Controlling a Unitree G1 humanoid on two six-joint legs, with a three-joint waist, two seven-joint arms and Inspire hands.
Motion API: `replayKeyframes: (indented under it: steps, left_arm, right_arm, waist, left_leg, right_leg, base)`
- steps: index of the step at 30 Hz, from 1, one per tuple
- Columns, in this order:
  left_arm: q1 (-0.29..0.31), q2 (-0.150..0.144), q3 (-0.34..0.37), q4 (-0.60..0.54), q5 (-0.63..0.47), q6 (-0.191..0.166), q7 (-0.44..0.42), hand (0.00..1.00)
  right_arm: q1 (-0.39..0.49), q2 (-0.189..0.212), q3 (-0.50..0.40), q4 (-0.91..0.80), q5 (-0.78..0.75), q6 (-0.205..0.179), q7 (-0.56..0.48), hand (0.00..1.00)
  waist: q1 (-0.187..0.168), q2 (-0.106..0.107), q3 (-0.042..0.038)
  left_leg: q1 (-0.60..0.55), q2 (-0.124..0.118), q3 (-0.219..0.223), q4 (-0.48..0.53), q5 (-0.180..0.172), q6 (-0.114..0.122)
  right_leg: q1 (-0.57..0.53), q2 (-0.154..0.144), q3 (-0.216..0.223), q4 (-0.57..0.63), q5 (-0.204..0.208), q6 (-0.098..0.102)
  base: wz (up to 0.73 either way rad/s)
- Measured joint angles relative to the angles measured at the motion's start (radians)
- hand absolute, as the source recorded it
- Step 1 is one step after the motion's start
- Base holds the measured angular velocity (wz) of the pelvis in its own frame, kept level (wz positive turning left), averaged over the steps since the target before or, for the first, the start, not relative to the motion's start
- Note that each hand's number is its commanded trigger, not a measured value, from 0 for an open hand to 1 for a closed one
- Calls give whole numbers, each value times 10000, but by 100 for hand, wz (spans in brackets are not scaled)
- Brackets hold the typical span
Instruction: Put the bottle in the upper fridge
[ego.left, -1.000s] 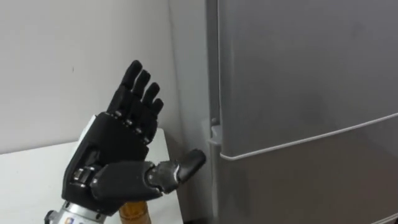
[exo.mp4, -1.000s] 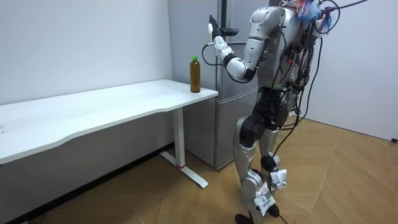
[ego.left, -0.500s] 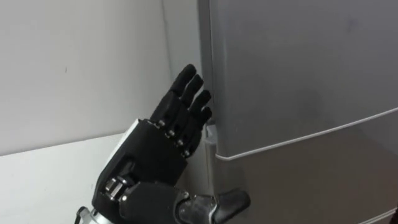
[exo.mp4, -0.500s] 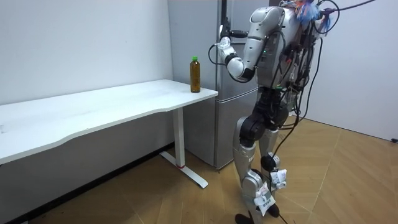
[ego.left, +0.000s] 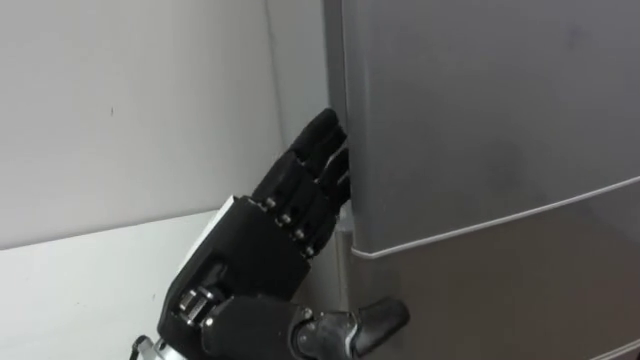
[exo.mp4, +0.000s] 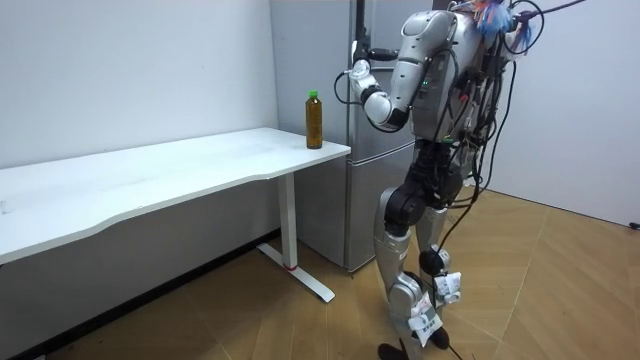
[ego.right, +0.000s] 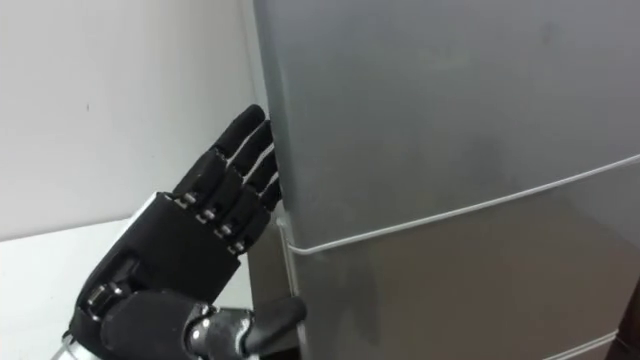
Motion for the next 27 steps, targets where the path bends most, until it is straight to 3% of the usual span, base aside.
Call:
replayKeyframes:
  steps: [9, 12, 17, 19, 20, 21, 22, 27]
  left_arm:
    - [9, 25, -652, 55, -375, 122, -495, 100]
    - [10, 97, -905, 60, -369, 348, -643, 100]
    - [10, 322, -1144, 77, -366, 716, -737, 91]
    - [10, 352, -1147, 77, -366, 732, -799, 73]
    - [10, 372, -1147, 77, -366, 734, -836, 51]
    - [10, 379, -1147, 77, -366, 738, -847, 9]
    - [9, 394, -1148, 77, -366, 739, -849, 0]
    - [10, 438, -1172, 78, -366, 740, -853, 0]
  right_arm:
    - [-4, -18, 133, -5, 286, 3, -3, 0]
    - [-9, -28, 193, -4, 323, 4, -4, 0]
    - [-9, -29, 195, -3, 332, 53, -7, 0]
    - [-10, -29, 196, -5, 357, 125, -7, 0]
    - [-14, -28, 195, -5, 360, 160, -7, 0]
    - [-19, -28, 194, -4, 360, 180, -8, 0]
    - [-25, -28, 200, -5, 363, 209, -8, 0]
    - [-29, -29, 199, -3, 353, 214, -11, 0]
  waist:
    - [-35, -26, 10]
    - [-68, -29, 6]
    - [-67, -56, -10]
    - [-67, -75, -22]
    - [-66, -87, -29]
    - [-65, -93, -33]
    - [-67, -108, -42]
    - [-94, -124, -47]
  left_leg:
    - [-20, -12, 81, -12, 0, 0]
    - [-14, -7, 104, -11, 0, 0]
    - [-6, 0, 112, -11, 0, -1]
    - [-6, 0, 113, -10, 0, -1]
    - [-5, -2, 113, -10, 0, 0]
    - [-2, -2, 113, -10, 0, 0]
    - [-1, -2, 114, -10, 0, -1]
    - [0, -1, 113, -10, 0, 0]
  right_leg:
    - [-40, -2, 36, -17, -14, 23]
    - [-50, 2, 58, -12, -14, 22]
    - [-70, 5, 71, -9, -13, 20]
    - [-70, 5, 70, -9, -13, 21]
    - [-70, 5, 71, -7, -13, 21]
    - [-71, 5, 74, -3, -13, 21]
    - [-69, 5, 73, 0, -13, 21]
    - [-50, 4, 69, 16, -13, 20]
  base:
    - [-2]
    - [-3]
    - [0]
    - [0]
    - [0]
    - [0]
    - [0]
    - [0]
